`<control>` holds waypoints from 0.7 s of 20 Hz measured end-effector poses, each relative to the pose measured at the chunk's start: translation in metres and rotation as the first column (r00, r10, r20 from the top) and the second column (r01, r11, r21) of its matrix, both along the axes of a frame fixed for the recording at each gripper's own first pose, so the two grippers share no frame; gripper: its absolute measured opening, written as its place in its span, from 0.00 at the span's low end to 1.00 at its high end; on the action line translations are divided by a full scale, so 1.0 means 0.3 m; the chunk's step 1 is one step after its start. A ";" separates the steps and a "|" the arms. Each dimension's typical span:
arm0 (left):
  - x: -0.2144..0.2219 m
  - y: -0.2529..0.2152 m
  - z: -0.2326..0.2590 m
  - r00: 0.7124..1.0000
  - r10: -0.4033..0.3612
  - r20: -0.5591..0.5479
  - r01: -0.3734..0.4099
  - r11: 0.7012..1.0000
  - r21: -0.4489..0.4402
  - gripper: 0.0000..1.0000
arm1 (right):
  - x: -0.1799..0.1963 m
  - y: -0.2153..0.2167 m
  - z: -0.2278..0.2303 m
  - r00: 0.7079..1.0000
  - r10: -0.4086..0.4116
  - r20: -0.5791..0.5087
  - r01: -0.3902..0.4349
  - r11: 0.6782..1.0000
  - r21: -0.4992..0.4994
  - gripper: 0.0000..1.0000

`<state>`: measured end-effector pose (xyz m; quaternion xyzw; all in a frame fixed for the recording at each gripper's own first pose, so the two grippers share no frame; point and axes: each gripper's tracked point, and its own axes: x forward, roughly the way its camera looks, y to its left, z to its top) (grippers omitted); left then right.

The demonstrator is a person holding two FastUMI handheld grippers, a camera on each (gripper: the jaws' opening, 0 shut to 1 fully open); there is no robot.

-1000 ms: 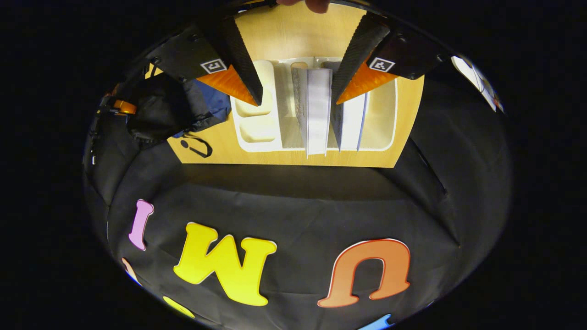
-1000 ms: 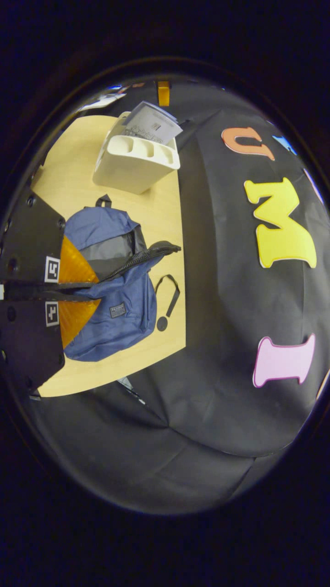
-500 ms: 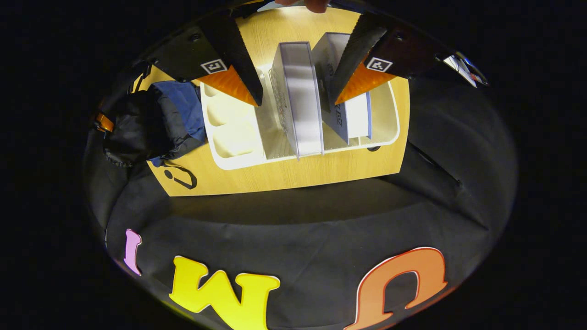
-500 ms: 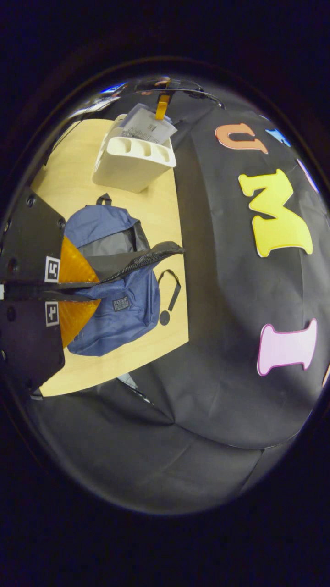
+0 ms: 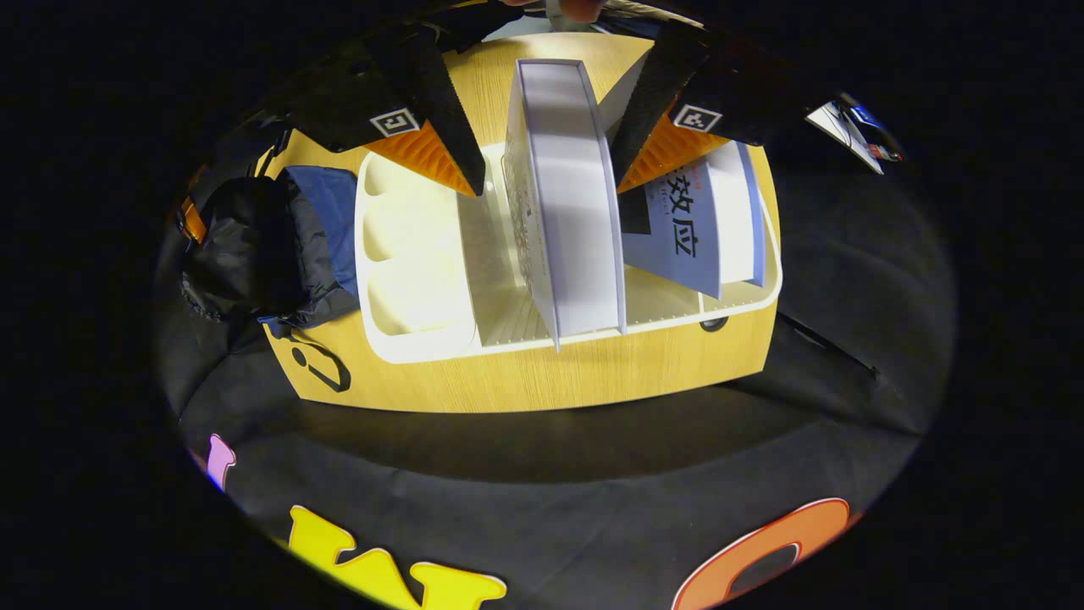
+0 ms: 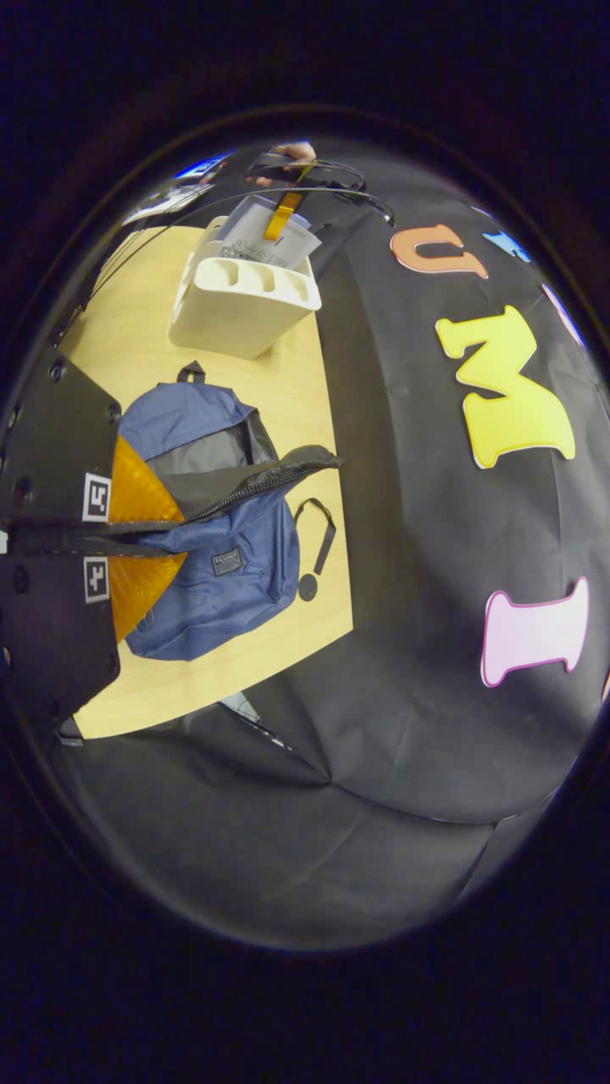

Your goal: Open the schoolbag, grab two books from the bookshelf and put them into the schoolbag.

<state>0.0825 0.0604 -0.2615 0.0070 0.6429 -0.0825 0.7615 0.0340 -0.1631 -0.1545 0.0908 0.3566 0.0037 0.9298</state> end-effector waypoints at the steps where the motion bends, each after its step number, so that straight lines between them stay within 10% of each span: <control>1: -0.004 -0.001 -0.010 1.000 0.004 -0.025 -0.003 1.000 0.003 0.93 | -0.001 0.002 -0.001 1.000 0.001 0.000 -0.001 1.000 0.000 0.00; 14: 0.001 -0.027 -0.021 0.993 -0.010 -0.120 0.012 1.000 0.017 0.53 | -0.012 0.003 0.004 1.000 0.000 -0.003 0.000 1.000 0.016 0.00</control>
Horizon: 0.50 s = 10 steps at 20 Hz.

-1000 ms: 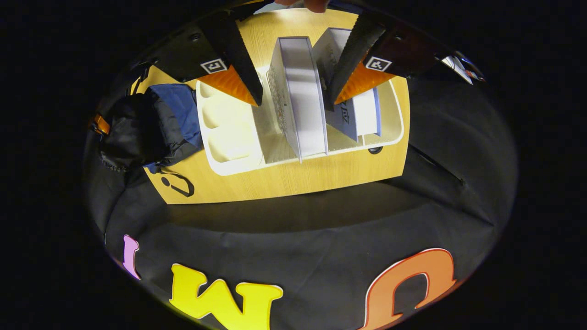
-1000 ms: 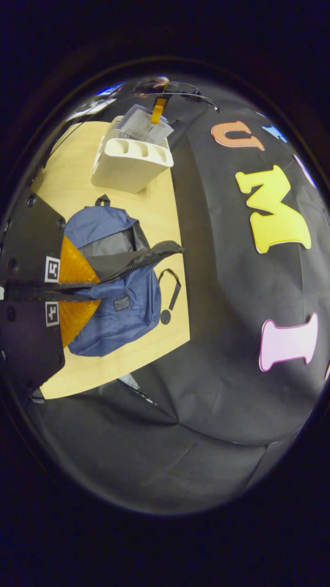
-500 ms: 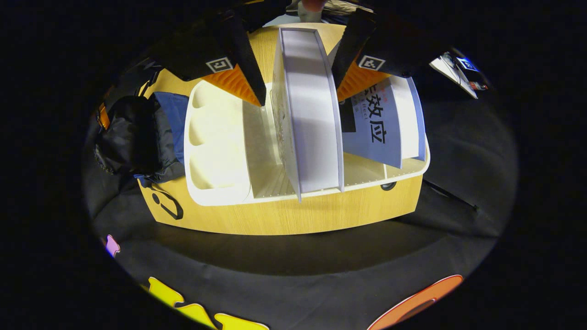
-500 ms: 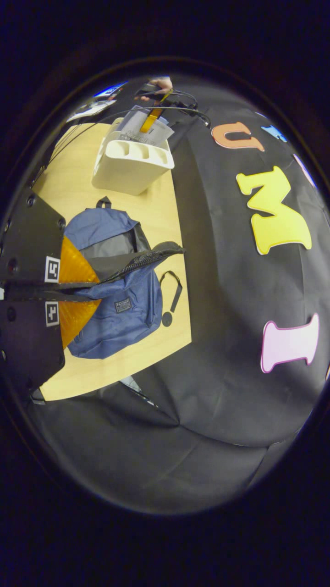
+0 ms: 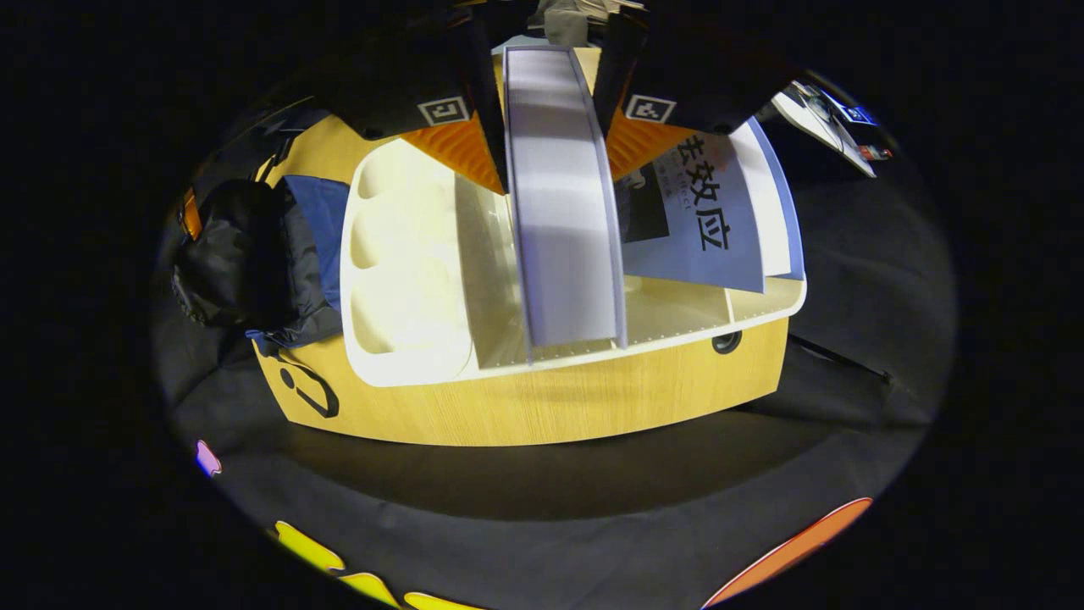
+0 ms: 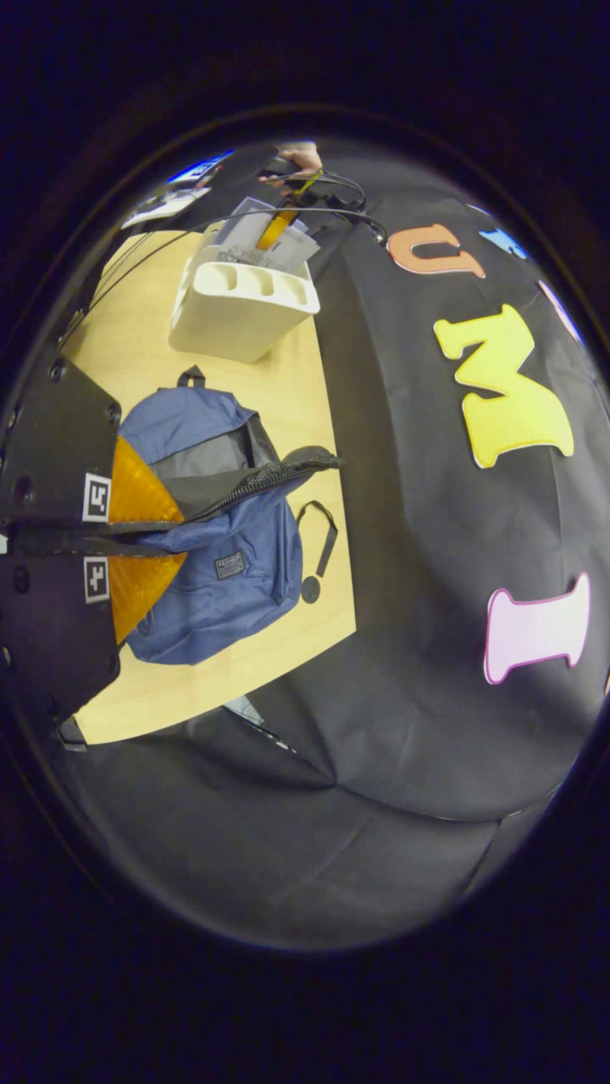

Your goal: Open the schoolbag, grab two books from the bookshelf and put them into the schoolbag.

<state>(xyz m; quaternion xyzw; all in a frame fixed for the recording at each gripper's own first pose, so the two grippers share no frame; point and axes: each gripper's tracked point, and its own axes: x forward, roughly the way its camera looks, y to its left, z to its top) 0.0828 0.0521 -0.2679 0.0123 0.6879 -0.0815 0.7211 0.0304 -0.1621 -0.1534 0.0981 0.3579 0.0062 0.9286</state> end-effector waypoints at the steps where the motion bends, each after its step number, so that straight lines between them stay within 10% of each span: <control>1: -0.005 -0.008 0.006 1.000 0.016 -0.008 -0.016 1.000 -0.004 0.48 | -0.001 0.000 -0.002 1.000 0.006 0.000 -0.006 1.000 -0.010 0.01; 10: -0.070 0.031 0.275 0.992 -0.044 0.122 0.047 0.999 -0.017 0.46 | 0.007 0.021 0.011 0.999 0.033 0.009 -0.033 0.999 -0.021 0.01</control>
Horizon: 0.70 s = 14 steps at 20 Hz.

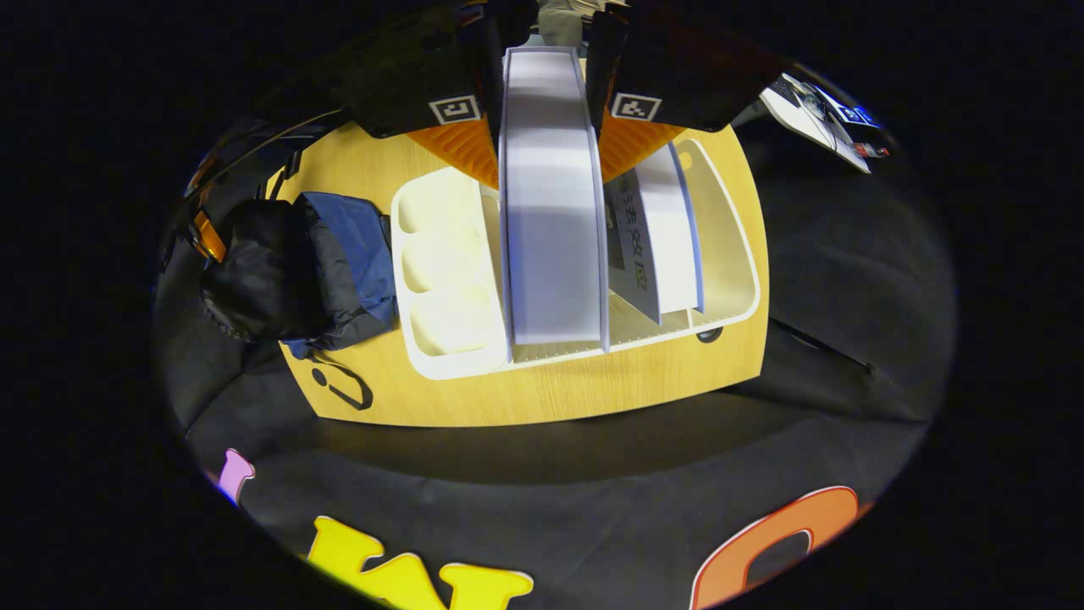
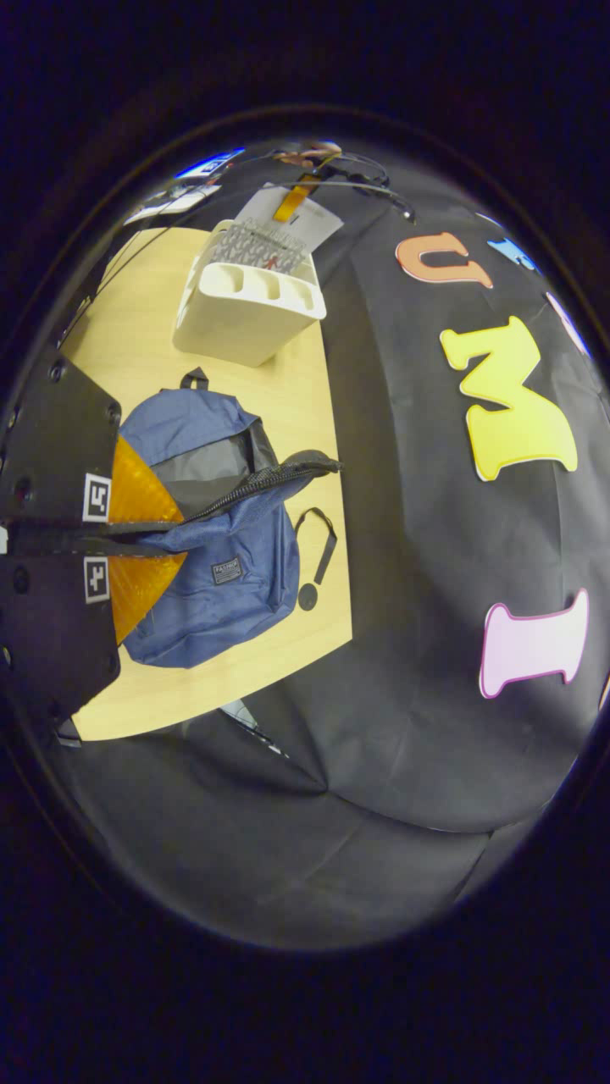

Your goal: Open the schoolbag, grab two books from the bookshelf and put them into the schoolbag.

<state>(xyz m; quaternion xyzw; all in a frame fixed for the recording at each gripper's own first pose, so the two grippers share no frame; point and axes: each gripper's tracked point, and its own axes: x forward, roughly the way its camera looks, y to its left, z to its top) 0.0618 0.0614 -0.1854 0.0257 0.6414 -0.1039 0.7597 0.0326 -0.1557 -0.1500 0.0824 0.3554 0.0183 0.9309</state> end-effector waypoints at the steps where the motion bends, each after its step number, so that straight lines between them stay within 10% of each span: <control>1: -0.008 0.009 0.045 1.000 0.015 0.025 -0.015 1.000 -0.008 0.42 | 0.001 0.005 -0.003 1.000 0.002 0.001 -0.002 1.000 0.001 0.01; 8: -0.085 0.044 0.393 0.973 0.194 0.126 -0.164 0.961 -0.221 0.39 | -0.006 0.027 0.003 1.000 0.003 -0.002 -0.003 1.000 0.015 0.01; 14: -0.141 -0.201 0.568 0.954 0.270 0.127 -0.163 0.827 -0.538 0.39 | -0.014 0.026 0.046 1.000 -0.002 0.009 0.002 1.000 0.023 0.01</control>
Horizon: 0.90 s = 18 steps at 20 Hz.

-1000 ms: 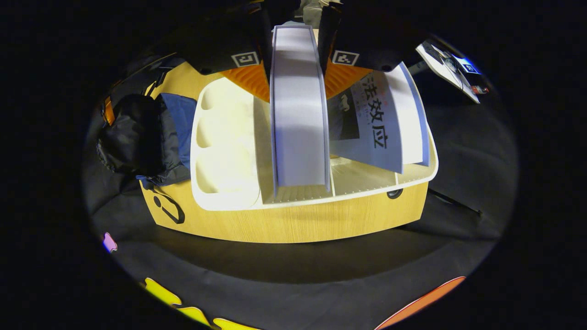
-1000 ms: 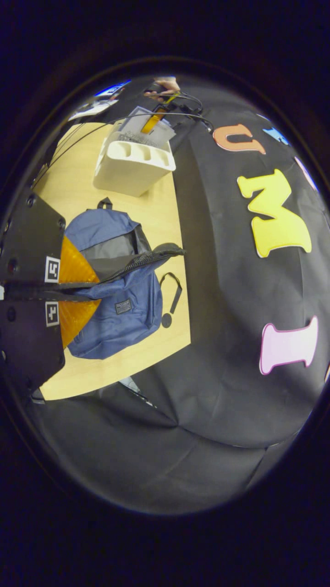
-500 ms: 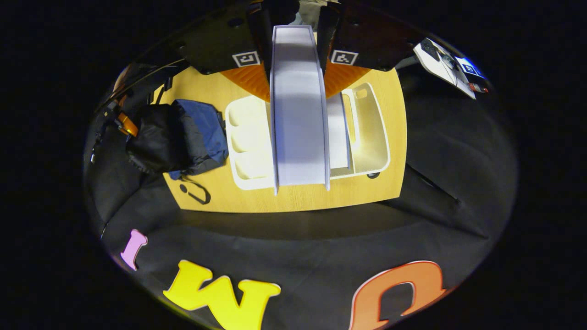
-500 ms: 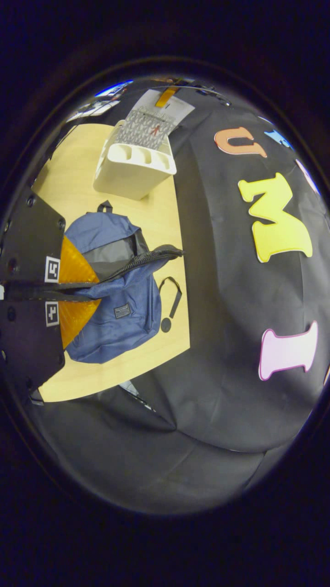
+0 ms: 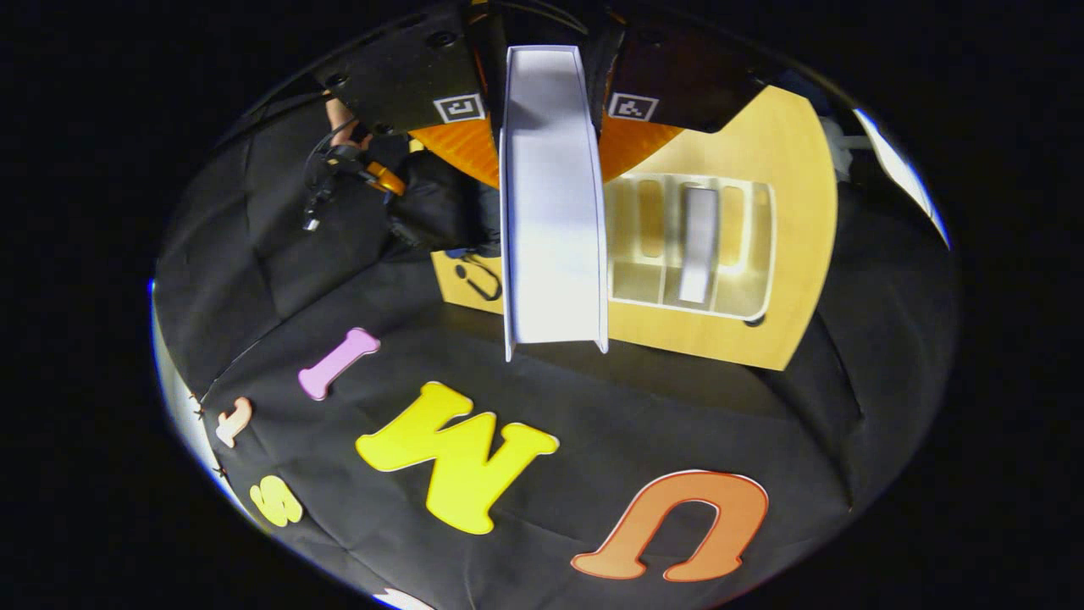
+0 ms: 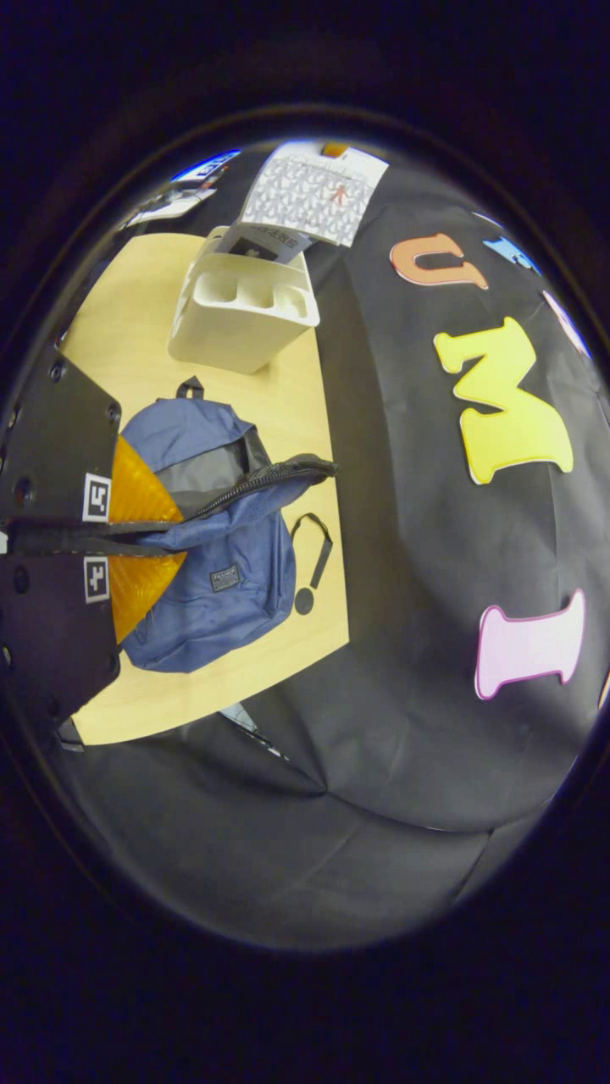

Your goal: Open the schoolbag, grab two books from the bookshelf and put them into the schoolbag.

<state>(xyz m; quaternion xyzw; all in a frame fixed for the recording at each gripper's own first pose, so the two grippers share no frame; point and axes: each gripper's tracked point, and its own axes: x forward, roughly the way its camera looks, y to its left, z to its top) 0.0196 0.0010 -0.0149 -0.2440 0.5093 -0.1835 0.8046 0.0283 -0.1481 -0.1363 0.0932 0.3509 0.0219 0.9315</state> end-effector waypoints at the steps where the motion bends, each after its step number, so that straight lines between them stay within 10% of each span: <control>1: -0.006 -0.072 -0.006 1.000 -0.002 -0.004 0.002 0.998 -0.066 0.39 | 0.000 -0.003 0.008 1.000 0.002 0.004 -0.002 1.000 -0.004 0.00; 5: 0.006 -0.302 -0.054 0.999 -0.016 -0.031 0.008 0.965 -0.261 0.39 | -0.003 -0.001 0.028 1.000 0.015 0.009 -0.015 1.000 -0.003 0.00; 18: -0.087 -0.807 -0.705 0.981 -0.031 -0.193 -0.023 0.961 -0.274 0.39 | -0.001 -0.061 0.069 0.999 0.024 0.025 -0.026 0.996 0.085 0.00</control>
